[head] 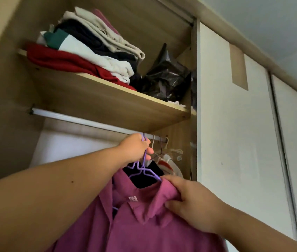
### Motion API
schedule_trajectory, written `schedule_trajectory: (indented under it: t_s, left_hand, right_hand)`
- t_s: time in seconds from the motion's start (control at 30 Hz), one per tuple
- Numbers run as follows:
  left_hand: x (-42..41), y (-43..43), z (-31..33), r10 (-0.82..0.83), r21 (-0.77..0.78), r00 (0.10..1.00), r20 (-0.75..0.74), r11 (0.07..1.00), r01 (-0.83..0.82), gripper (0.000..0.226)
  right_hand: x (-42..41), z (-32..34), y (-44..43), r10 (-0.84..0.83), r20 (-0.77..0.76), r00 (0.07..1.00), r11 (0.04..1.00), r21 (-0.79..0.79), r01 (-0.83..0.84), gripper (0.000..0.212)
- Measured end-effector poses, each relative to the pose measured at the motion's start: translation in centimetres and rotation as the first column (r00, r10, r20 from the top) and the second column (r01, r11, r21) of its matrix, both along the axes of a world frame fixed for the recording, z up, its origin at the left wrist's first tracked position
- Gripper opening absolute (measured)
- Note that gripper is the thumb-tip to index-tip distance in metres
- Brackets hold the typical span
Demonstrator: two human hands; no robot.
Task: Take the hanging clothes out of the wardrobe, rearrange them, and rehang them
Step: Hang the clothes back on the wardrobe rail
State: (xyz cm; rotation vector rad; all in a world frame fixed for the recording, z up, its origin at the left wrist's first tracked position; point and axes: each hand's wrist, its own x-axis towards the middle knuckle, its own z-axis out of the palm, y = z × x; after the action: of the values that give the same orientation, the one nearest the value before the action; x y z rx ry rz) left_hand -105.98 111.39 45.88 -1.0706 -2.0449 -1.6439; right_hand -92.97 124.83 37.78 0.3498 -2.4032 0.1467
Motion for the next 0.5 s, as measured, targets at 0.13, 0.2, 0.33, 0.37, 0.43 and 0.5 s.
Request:
schedule_trajectory:
  t_s: [0.13, 0.2, 0.33, 0.37, 0.43, 0.5]
  left_hand:
    - [-2.9, -0.4, 1.1, 0.299, -0.175, 0.922, -0.247, 0.922, -0.346, 0.026]
    - [-4.5, -0.3, 1.6, 0.376, -0.154, 0.876, -0.303, 0.888, -0.434, 0.026]
    - [-7.5, 1.0, 2.6, 0.409, -0.095, 0.817, -0.407, 0.870, -0.483, 0.017]
    - [-8.4, 1.3, 3.0, 0.388, -0.078, 0.823, -0.414, 0.886, -0.457, 0.016]
    - [-10.4, 1.7, 4.0, 0.353, -0.046, 0.842, -0.407, 0.913, -0.405, 0.015]
    - [-12.6, 1.9, 5.0, 0.362, -0.002, 0.842, -0.400, 0.918, -0.396, 0.016]
  right_hand:
    - [-3.3, 2.0, -1.5, -0.048, -0.105, 0.993, 0.999, -0.008, 0.047, 0.038]
    - [-5.1, 3.0, -1.8, -0.097, -0.118, 0.988, 0.995, -0.019, 0.096, 0.034]
    - [-8.2, 4.0, -0.5, -0.175, -0.152, 0.973, 0.984, -0.038, 0.172, 0.032]
    - [-9.0, 4.1, -0.1, -0.188, -0.164, 0.968, 0.982, -0.055, 0.181, 0.031]
    - [-10.5, 4.7, 0.2, -0.202, -0.198, 0.959, 0.979, -0.061, 0.193, 0.025]
    - [-12.4, 5.4, -0.1, -0.206, -0.224, 0.952, 0.979, -0.050, 0.200, 0.022]
